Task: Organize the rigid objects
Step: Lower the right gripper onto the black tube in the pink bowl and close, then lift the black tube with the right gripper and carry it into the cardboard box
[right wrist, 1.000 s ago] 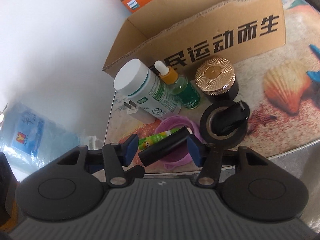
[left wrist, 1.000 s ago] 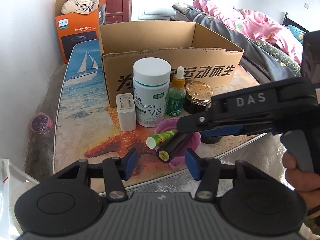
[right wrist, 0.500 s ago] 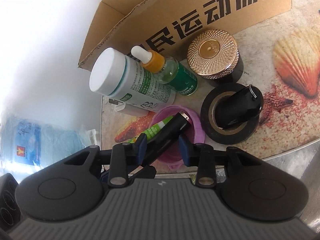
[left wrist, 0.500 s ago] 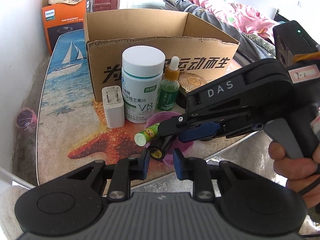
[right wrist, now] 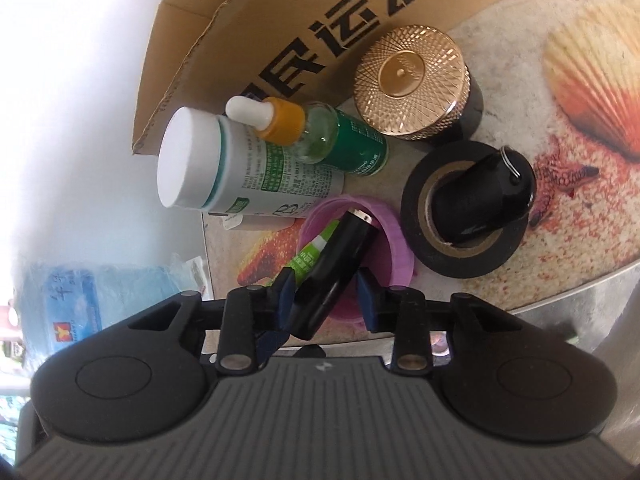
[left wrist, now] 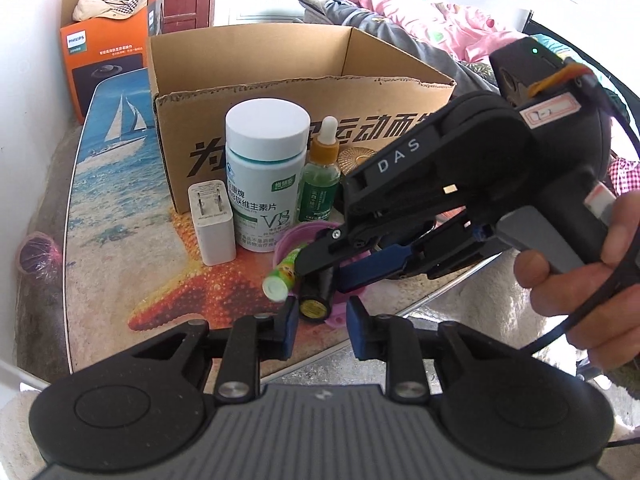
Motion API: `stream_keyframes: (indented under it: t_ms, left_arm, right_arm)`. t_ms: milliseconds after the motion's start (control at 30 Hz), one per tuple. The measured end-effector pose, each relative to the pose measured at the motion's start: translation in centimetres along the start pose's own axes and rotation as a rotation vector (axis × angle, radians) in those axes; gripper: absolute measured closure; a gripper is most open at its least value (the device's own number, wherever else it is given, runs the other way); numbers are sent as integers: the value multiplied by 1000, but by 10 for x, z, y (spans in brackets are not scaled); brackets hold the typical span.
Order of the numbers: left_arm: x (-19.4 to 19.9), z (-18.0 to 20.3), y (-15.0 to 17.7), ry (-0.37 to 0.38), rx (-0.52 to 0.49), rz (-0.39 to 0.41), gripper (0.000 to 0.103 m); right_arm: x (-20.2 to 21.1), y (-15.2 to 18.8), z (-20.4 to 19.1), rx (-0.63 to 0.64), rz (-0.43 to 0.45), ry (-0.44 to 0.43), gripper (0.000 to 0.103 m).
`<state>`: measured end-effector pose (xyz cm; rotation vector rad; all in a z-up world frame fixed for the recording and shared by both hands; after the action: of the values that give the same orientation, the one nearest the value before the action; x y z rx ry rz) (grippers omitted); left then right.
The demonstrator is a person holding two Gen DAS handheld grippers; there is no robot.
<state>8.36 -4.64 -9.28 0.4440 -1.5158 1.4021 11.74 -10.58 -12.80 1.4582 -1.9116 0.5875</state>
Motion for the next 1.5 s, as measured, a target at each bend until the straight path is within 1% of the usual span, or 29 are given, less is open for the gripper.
stream_keyframes:
  t_ms: [133,233,300,433,500,600,733,800,833,933,1000,1200,1300,1500]
  left_arm:
    - [0,2,-3,-7,-2,8,74]
    - [-4,5,-3,-30,-14,-8,74]
    - [-6,6,-2,-40,-12,-13,82]
    - [-4,11,-1,-28,-5,-16,84]
    - [-3,15,-1,-42,-21,-9,91]
    - [-2,19,-2,-44,-27,-14,89]
    - [-5,24,-5,-57,-38,-20,76]
    - [-7,25,-6,-56,-40,-22,67]
    - [-7,26,-7,-53,-36,-26,66]
    - [-11,26,-10,-61,-21,-40,67]
    - [-15,24,-8,-83,-13,-54,76]
    - [-19,20,-6,-110,-14,-73,77]
    - [-18,21,-7,-126,-28,-60,77]
    - [0,27,-11,-124,-49,-2,76]
  right_arm:
    - [4,-1,4,-7,17,-25,79]
    - [7,0,7,-16,33,-54,79]
    - [7,3,10,-17,45,-69,80]
    - [13,10,15,-9,74,-98,82]
    - [15,11,17,-2,88,-114,82]
    - [19,14,21,-5,100,-142,82]
    - [18,19,26,-11,102,-159,82]
    - [15,18,26,-12,94,-165,82]
    - [15,19,26,-8,91,-165,82]
    - [13,20,26,-5,82,-165,82]
    - [13,20,25,0,80,-154,81]
    - [2,18,24,-8,54,-164,80]
    - [-3,15,19,17,68,-167,81]
    - [12,22,4,86,122,-189,81]
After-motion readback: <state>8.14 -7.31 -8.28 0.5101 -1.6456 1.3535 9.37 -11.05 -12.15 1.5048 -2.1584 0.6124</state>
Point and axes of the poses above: each gripper's, at about its wrist camera, not at the fingertips, and x roughly against the way its jaws point, z to its right, y to its underside, the point moved 9 cm from there along -x, roughly the way its jaws point, and after that the axes turned 4 degrees about -z, right-handed, at the moved point
